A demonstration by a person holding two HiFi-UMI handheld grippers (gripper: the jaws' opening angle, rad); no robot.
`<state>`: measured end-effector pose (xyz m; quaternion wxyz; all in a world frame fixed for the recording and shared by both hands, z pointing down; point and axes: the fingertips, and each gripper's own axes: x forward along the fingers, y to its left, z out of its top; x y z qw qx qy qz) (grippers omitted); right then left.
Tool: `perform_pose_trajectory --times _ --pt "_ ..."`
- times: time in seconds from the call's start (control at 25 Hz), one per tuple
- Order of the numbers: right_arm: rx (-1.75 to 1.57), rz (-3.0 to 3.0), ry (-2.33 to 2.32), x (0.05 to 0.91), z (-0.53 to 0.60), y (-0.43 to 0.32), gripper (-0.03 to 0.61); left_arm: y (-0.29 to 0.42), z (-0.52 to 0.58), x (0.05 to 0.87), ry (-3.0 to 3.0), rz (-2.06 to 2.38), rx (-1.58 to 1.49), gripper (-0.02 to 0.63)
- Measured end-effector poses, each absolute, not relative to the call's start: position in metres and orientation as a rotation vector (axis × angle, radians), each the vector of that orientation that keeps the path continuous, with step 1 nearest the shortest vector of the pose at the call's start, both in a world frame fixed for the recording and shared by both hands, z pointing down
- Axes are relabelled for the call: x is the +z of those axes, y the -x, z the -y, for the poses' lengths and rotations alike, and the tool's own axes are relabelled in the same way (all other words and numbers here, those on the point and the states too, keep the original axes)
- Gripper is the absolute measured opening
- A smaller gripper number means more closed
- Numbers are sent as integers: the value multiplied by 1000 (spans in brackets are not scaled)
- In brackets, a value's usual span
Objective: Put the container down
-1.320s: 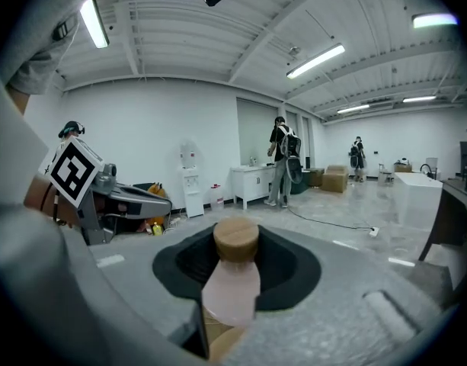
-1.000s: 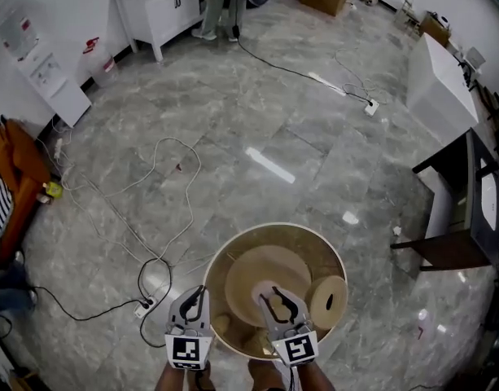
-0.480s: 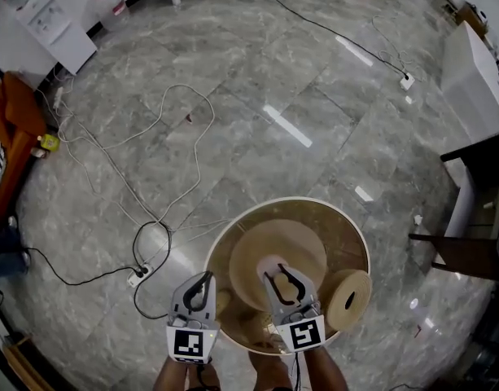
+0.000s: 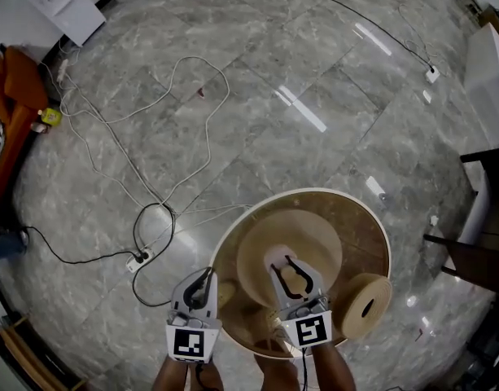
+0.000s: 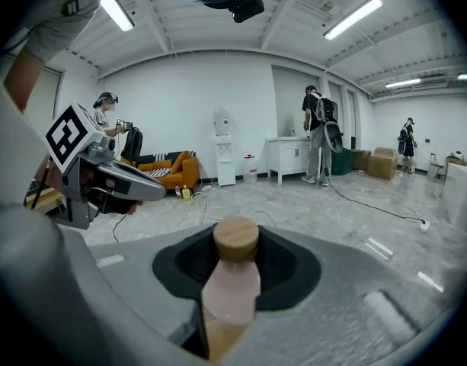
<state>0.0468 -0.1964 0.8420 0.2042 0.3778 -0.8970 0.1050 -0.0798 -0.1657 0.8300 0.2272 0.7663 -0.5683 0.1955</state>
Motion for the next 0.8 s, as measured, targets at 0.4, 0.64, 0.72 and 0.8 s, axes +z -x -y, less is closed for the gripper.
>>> perform_pose_trajectory --times 0.4,0.64,0.72,0.8 --pt "284 2476 -974 897 188 -39 127 83 152 882 -2047 1564 549 26" --pt "261 2458 -965 911 190 -39 127 83 148 895 -2033 1559 540 26" --pt "261 2445 -960 917 189 -40 127 82 146 900 -2036 1551 539 26" --pt "264 2438 -966 921 188 -40 127 82 144 904 -2035 1544 541 25"
